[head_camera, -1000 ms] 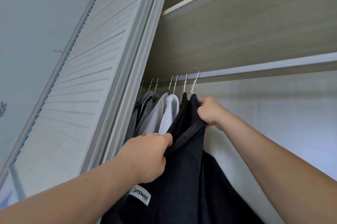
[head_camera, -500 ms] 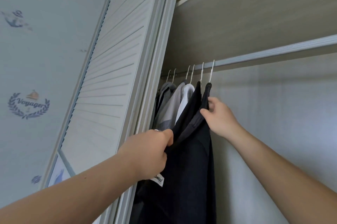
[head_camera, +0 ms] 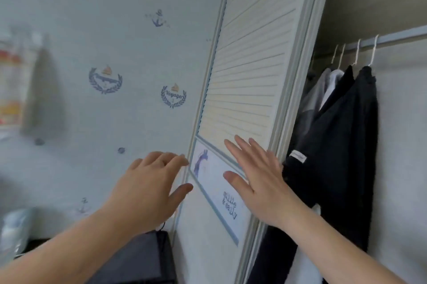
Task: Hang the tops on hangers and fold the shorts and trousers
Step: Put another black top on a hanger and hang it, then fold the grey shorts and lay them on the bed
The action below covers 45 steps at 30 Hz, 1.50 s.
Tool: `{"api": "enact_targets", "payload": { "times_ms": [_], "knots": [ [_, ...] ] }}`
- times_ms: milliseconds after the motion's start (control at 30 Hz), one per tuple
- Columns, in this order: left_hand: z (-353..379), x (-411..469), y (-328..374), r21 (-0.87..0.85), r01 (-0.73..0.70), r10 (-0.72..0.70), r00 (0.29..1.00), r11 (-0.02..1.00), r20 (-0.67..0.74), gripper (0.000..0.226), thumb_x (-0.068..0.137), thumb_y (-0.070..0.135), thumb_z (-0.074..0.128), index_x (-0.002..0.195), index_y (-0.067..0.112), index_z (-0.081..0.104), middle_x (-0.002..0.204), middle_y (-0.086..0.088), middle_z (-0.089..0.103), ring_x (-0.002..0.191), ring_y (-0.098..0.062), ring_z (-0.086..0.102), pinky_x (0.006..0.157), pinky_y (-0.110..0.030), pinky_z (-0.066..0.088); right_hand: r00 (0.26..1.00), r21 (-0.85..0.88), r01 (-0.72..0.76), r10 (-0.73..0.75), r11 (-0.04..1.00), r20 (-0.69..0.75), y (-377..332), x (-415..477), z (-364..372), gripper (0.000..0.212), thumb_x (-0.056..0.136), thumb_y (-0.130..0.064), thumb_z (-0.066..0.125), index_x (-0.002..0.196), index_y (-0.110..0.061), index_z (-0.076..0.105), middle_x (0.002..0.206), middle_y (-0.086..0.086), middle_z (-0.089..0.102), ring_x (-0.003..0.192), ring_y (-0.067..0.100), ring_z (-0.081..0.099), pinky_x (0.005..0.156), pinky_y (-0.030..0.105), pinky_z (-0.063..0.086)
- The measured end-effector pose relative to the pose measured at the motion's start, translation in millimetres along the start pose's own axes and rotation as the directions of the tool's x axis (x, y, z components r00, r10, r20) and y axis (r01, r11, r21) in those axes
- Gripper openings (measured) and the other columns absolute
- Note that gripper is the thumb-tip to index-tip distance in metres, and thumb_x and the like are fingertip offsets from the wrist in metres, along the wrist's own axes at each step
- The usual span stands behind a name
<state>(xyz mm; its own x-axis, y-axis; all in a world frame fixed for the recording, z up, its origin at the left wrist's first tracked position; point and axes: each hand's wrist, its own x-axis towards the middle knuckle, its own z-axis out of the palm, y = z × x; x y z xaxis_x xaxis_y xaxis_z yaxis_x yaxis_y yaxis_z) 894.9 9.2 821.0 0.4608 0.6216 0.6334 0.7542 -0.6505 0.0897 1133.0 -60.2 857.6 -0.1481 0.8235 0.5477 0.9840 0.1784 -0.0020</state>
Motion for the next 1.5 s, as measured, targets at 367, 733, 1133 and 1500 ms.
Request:
{"api": "enact_targets", "payload": {
  "times_ms": [367, 733, 1133, 1500],
  "knots": [
    [-87, -341, -152, 0.176, 0.509, -0.530, 0.842, 0.843, 0.101, 0.077, 0.088, 0.080, 0.002, 0.157, 0.045, -0.002, 0.168, 0.012, -0.004, 0.154, -0.017, -0.015, 0.124, -0.045, 0.001, 0.849, 0.290, 0.380, -0.456, 0.878, 0.266, -307, -53, 134, 0.070, 0.084, -0.080, 0.001, 0.149, -0.059, -0.012, 0.160, -0.028, -0.021, 0.150, 0.005, -0.025, 0.122, 0.046, -0.013],
    [-135, -653, -160, 0.185, 0.973, -0.990, 0.140, 0.141, 0.017, 0.083, 0.080, 0.083, 0.002, 0.156, 0.049, -0.003, 0.165, 0.020, -0.013, 0.146, -0.002, -0.027, 0.123, -0.042, -0.004, 0.412, 0.717, 0.487, -0.855, 0.500, 0.316, -582, -157, 242, 0.071, 0.079, -0.090, -0.005, 0.145, -0.066, -0.014, 0.157, -0.036, -0.018, 0.146, -0.005, -0.026, 0.119, 0.037, -0.018],
    [-179, -837, -174, 0.107, 0.893, -0.899, -0.436, -0.437, -0.041, 0.070, 0.097, 0.070, 0.026, 0.158, 0.039, 0.014, 0.167, 0.011, 0.009, 0.154, -0.016, 0.002, 0.123, -0.042, 0.013, -0.052, 0.832, 0.431, -0.911, 0.350, 0.410, -789, -219, 310, 0.078, 0.081, -0.081, 0.005, 0.154, -0.053, 0.000, 0.164, -0.025, -0.003, 0.151, 0.002, -0.011, 0.122, 0.044, -0.008],
    [-187, -973, -141, -0.158, 0.572, -0.583, -0.812, -0.805, 0.029, 0.062, 0.099, 0.064, 0.034, 0.155, 0.037, 0.027, 0.164, 0.010, 0.023, 0.152, -0.017, 0.013, 0.119, -0.045, 0.020, -0.509, 0.878, 0.461, -0.773, 0.126, 0.378, -963, -333, 331, 0.064, 0.100, -0.063, 0.028, 0.157, -0.043, 0.009, 0.165, -0.018, 0.015, 0.153, 0.009, 0.006, 0.123, 0.042, 0.007]
  ]
}}
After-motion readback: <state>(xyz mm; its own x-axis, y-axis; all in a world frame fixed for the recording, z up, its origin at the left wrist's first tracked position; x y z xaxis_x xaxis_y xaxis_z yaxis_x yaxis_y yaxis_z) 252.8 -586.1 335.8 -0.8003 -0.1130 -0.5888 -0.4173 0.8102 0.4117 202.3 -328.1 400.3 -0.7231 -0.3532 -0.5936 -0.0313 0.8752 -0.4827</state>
